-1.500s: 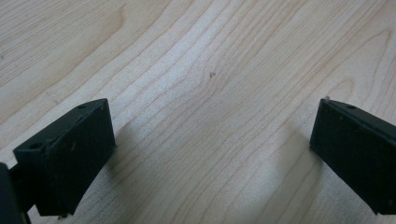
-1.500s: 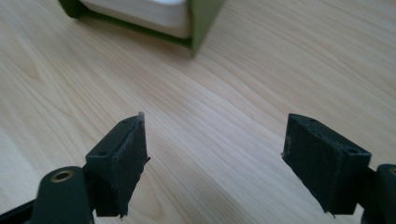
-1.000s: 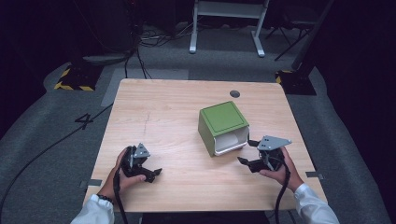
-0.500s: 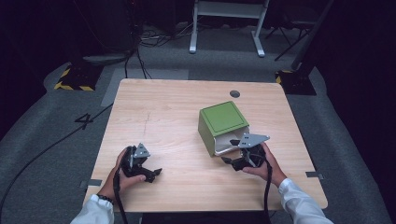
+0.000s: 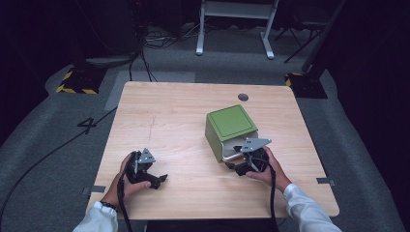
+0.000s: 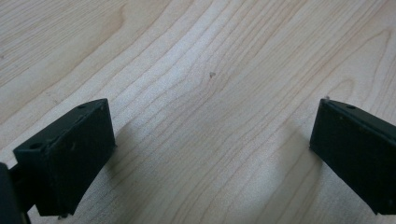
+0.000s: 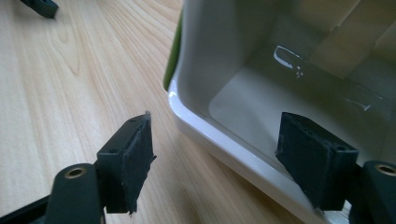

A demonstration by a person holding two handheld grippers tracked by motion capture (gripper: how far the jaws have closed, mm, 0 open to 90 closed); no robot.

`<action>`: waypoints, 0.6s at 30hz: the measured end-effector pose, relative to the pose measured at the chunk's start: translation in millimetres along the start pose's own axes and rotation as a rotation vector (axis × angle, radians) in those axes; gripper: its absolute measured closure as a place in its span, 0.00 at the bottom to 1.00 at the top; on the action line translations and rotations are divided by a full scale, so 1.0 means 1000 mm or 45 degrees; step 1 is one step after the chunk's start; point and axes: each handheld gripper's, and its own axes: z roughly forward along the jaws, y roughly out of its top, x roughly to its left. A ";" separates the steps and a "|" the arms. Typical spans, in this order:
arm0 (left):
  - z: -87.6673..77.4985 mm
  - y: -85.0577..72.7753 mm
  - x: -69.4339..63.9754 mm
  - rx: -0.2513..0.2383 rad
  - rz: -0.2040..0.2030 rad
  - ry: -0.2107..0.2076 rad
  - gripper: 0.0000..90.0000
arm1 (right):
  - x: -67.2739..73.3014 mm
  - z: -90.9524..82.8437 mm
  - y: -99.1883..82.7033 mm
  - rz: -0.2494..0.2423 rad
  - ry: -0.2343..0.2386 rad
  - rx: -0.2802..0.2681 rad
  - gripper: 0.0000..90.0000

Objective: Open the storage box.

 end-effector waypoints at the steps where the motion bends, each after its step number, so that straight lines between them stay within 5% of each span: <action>1: 0.000 0.000 0.000 0.000 0.000 0.000 0.00 | -0.001 0.001 -0.001 0.003 0.001 0.005 0.32; 18: 0.000 0.000 0.000 0.000 0.000 0.001 0.00 | 0.005 -0.007 -0.019 0.001 0.095 0.055 0.39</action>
